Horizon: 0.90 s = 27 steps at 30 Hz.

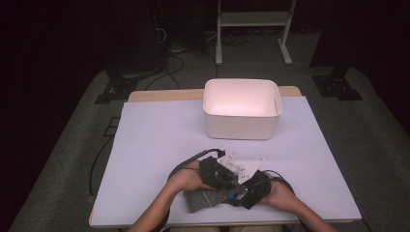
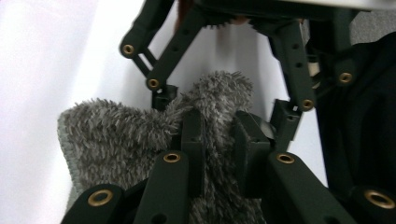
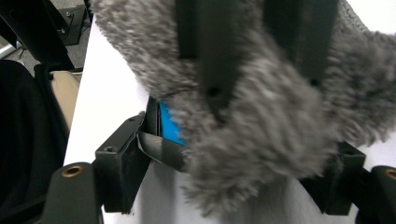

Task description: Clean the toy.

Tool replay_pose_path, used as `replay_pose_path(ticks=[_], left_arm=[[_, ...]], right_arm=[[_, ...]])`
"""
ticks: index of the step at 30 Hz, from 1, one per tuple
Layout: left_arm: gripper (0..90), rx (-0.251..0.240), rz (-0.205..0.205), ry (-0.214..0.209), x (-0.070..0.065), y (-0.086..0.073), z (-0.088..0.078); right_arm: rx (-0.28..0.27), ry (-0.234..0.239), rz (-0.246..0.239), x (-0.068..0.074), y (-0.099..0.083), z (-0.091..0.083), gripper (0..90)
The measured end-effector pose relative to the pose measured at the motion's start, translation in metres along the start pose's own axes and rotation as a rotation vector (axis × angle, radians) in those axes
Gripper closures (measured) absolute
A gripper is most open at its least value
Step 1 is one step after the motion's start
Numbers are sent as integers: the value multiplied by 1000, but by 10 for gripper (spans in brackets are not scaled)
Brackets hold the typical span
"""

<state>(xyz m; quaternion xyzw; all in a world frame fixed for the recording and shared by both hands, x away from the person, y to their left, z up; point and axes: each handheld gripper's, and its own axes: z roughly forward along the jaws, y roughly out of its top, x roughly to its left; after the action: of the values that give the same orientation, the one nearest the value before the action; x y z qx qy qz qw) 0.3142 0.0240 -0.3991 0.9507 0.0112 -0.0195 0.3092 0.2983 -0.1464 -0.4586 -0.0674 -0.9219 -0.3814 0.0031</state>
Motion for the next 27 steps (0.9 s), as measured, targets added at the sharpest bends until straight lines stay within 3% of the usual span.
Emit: replay_pose_path(ticks=[1, 2, 3, 6, 9, 14, 18, 20, 21, 27], left_arm=[[767, -10, 1, 2, -2, -1, -2], [766, -29, 2, -33, -5, -2, -3], [766, -34, 10, -42, -7, -2, -4], [764, 28, 31, -2, -15, -7, -5], [762, 23, 23, 0, -16, -12, -8], [756, 18, -17, 22, -19, -35, -25], [751, 42, -72, 67, -18, -61, -42], [748, 56, -87, 80, -18, -68, -45], [748, 57, -118, 89, -18, -78, -48], [746, 80, -162, 115, -17, -100, -57]], right_arm=[[0, 0, 0, 0, 0, 0, 236], [0, 0, 0, 0, 0, 0, 236], [0, -1, -2, 0, 0, 0, 237], [1, -2, 1, 0, 0, 0, 237], [2, -5, -3, 0, 0, 0, 237], [0, -7, -7, 0, 0, 0, 237], [1, -8, -7, 0, 0, 0, 237], [1, -6, -5, 0, 0, 0, 237], [1, -7, -4, 0, 0, 0, 237], [3, -5, -3, 0, -1, -1, 237]])
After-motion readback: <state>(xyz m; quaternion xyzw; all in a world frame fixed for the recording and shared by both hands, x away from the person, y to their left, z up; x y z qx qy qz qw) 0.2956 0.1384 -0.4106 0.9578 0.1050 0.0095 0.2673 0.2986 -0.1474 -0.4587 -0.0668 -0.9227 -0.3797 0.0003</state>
